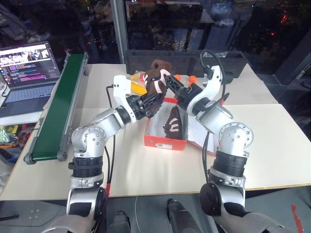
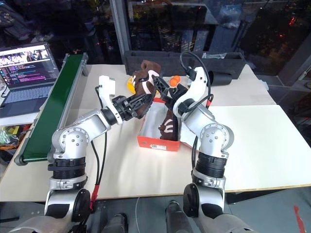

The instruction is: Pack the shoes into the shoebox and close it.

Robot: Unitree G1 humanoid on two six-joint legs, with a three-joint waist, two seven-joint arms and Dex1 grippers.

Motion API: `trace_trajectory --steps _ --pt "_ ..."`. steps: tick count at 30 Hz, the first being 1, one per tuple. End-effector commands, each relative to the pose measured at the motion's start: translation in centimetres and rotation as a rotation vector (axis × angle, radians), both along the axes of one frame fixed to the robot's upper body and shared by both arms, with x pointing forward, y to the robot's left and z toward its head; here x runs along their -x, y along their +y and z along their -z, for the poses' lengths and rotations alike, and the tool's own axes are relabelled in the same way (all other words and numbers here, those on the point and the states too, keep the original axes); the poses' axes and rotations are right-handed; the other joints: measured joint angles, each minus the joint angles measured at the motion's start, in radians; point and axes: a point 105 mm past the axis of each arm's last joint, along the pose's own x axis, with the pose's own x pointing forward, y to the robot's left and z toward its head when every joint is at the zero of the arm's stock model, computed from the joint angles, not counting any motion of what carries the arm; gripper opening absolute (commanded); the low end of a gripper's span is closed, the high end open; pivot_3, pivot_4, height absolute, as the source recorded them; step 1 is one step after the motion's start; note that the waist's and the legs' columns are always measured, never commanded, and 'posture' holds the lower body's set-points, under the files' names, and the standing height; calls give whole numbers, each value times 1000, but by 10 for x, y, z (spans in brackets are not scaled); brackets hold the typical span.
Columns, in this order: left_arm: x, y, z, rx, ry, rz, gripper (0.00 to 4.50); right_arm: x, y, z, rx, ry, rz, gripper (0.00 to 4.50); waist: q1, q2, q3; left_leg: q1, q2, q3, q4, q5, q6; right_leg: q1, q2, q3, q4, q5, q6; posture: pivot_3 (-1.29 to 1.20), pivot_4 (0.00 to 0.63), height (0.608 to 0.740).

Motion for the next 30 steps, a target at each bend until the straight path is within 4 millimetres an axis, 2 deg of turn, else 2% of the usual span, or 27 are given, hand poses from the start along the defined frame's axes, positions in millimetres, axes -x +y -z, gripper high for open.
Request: trace_trajectory --steps 1,3,11,14,23,30 --pt "10 -11 -17 7 -80 59 1600 6 9 -12 -15 -38 -38 4243 0 0 0 0 0 0 0 0 0 0 0 0 0 0 0 0 150 710" --pt "10 -11 -17 5 -82 57 1579 7 12 -11 -19 -35 -47 3788 0 0 0 0 0 0 0 0 0 0 0 0 0 0 0 0 150 710" --pt "11 -11 -17 -1 -87 57 1579 10 23 -7 -24 -21 -81 1025 0 0 0 0 0 0 0 0 0 0 0 0 0 0 0 0 150 710" --pt "12 -11 -17 -2 -89 59 1579 11 25 -6 -18 -17 -86 282 0 0 0 0 0 0 0 0 0 0 0 0 0 0 0 0 150 710" --pt "10 -14 -7 -75 -88 49 1579 10 24 -4 -19 -7 -73 282 0 0 0 0 0 0 0 0 0 0 0 0 -1 0 0 0 150 710" --pt "9 -14 -7 -75 -93 50 1579 10 22 -5 -35 -4 -63 282 0 0 0 0 0 0 0 0 0 0 0 0 -1 0 0 0 150 710"
